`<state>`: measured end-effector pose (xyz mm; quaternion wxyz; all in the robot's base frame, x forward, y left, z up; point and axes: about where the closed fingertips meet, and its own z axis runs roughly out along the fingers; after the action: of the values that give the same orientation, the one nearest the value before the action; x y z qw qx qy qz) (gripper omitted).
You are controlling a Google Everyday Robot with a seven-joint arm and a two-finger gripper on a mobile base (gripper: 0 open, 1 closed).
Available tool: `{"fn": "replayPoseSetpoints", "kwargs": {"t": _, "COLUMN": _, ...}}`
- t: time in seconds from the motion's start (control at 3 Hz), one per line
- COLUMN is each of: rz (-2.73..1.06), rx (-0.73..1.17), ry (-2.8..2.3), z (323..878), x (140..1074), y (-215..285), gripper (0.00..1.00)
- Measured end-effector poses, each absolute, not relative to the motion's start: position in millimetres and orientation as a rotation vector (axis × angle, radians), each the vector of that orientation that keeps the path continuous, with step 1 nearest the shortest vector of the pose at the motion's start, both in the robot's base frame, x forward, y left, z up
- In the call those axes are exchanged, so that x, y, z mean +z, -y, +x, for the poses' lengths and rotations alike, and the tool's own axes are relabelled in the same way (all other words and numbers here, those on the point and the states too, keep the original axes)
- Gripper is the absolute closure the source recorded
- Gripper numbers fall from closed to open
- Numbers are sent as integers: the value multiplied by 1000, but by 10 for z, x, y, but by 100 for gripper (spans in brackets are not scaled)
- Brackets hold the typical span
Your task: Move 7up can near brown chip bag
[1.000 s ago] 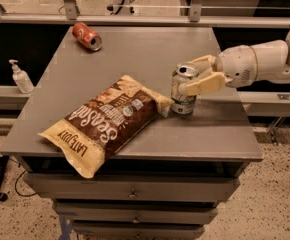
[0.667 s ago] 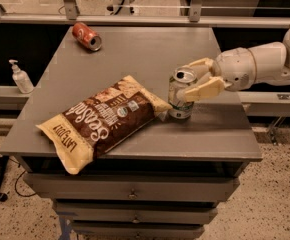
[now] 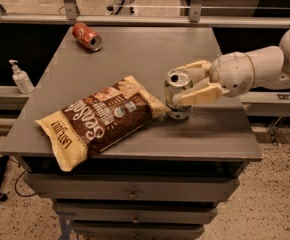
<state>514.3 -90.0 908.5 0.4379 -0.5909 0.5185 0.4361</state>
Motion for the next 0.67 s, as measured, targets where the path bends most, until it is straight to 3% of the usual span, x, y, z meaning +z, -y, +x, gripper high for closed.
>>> {"fn": "replayPoseSetpoints", "kwargs": {"t": 0.33, "rz": -1481, "rx": 1081, "ry": -1275, "z": 5105, "x": 9075, "y": 896, "gripper": 0}}
{"fn": "replayPoseSetpoints", "kwargs": {"t": 0.67, "rz": -1482, "rx": 1082, "ry": -1278, "z": 5095, "x": 9060, "y": 901, "gripper": 0}}
